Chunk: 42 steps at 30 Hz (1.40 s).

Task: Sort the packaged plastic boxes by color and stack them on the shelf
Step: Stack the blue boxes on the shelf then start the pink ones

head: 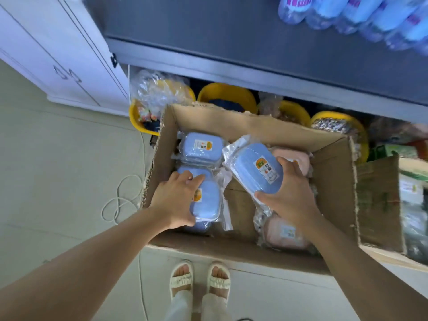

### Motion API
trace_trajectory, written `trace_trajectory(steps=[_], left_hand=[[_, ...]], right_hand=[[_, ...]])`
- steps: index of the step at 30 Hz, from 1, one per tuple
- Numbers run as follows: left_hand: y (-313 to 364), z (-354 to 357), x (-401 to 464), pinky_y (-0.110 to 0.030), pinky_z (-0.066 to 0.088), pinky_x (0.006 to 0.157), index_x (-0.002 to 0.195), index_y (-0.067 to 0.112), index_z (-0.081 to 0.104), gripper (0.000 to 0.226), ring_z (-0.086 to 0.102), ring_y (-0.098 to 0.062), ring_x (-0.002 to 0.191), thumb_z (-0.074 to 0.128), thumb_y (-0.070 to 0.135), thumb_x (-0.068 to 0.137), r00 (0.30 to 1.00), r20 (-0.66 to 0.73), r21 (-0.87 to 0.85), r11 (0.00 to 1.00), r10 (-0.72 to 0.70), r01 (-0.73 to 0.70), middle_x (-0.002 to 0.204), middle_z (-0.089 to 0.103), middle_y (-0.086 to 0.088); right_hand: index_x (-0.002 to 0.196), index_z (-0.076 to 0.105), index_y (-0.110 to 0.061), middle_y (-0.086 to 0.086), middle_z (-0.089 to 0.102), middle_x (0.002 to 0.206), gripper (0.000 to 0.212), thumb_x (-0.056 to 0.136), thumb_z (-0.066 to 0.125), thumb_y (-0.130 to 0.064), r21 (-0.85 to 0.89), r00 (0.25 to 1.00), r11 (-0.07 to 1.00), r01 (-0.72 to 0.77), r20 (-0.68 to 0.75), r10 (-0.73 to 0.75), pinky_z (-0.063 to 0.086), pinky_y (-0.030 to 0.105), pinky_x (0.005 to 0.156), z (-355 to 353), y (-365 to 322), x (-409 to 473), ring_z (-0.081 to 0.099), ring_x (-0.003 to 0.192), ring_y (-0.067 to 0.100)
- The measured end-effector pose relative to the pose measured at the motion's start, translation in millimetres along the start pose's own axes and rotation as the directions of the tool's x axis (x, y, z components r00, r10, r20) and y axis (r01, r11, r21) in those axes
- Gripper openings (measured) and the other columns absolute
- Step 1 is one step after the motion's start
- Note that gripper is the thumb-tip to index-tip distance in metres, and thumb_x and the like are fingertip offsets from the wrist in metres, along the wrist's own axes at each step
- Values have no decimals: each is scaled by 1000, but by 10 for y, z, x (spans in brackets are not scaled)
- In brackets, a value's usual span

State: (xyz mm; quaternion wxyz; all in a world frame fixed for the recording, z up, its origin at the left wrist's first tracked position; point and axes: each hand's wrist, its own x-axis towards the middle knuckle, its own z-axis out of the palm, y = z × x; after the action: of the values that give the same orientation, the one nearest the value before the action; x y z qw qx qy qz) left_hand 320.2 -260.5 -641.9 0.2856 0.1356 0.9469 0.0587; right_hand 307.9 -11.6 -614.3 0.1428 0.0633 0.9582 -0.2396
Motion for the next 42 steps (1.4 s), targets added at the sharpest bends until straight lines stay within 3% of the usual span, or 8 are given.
trace_trajectory(steps=[6, 11, 15, 21, 24, 31, 36, 42], left_hand=[[107, -1367, -571, -35, 47, 91, 136, 22, 33, 86, 37, -20, 122, 74, 38, 61, 970, -235, -11, 998, 56, -61, 132, 41, 5], [240, -2536, -1144, -34, 46, 94, 138, 25, 34, 83, 37, -17, 125, 69, 44, 66, 889, -442, 32, 992, 120, -119, 135, 43, 8], [367, -3393, -1556, -30, 44, 92, 141, 27, 32, 84, 38, -15, 125, 70, 49, 68, 802, -573, 76, 986, 166, -150, 136, 44, 11], [593, -4515, -1916, -31, 46, 93, 137, 31, 37, 84, 44, -16, 119, 71, 59, 66, 673, -704, 153, 973, 228, -170, 130, 52, 10], [746, -4988, -1961, -34, 48, 87, 133, 30, 40, 80, 44, -18, 116, 71, 56, 64, 636, -735, 168, 972, 236, -166, 122, 53, 9], [1057, -5867, -1748, -35, 50, 80, 116, 23, 49, 63, 52, -20, 100, 74, 49, 63, 637, -736, 160, 974, 228, -164, 98, 48, 7], [1080, -6293, -1324, -39, 51, 87, 127, 16, 40, 83, 56, -22, 109, 73, 48, 57, 701, -687, 89, 979, 192, -182, 120, 58, 1], [1044, -6642, -858, -30, 46, 89, 130, 13, 42, 71, 52, -19, 106, 78, 31, 71, 745, -635, 52, 974, 202, -220, 126, 52, -1]], right_hand=[[135, 35, -23, -4, 46, 126, 85, 65, 80, -37, -6, 983, 999, 53, -174, -54, 48, 37, 85, -1267, -679, -341, 48, 113, 19], [136, 40, -16, 3, 49, 124, 83, 66, 82, -29, 65, 927, 984, 167, -349, -135, 47, 40, 87, -2313, -1274, -680, 49, 112, 24], [140, 35, -18, 2, 44, 129, 85, 69, 80, -34, 9, 856, 976, 219, -481, -188, 46, 41, 88, -3056, -1658, -894, 47, 116, 23], [139, 37, -16, 2, 47, 128, 87, 65, 81, -30, -24, 727, 957, 291, -644, -237, 39, 31, 88, -4055, -1975, -1003, 46, 117, 22], [139, 36, -17, 3, 45, 129, 86, 66, 81, -30, -35, 682, 954, 299, -691, -239, 43, 36, 91, -4508, -2040, -973, 45, 117, 22], [141, 35, -16, 1, 46, 128, 90, 65, 79, -35, -52, 637, 941, 335, -724, -267, 46, 41, 93, -5237, -2095, -608, 47, 115, 20], [139, 37, -19, -1, 48, 127, 87, 65, 80, -38, -43, 640, 939, 340, -721, -265, 47, 40, 92, -5522, -2092, -297, 48, 113, 19], [141, 35, -17, -1, 47, 129, 90, 66, 81, -37, -68, 652, 945, 321, -708, -272, 45, 33, 92, -5623, -2117, -41, 48, 113, 17]])
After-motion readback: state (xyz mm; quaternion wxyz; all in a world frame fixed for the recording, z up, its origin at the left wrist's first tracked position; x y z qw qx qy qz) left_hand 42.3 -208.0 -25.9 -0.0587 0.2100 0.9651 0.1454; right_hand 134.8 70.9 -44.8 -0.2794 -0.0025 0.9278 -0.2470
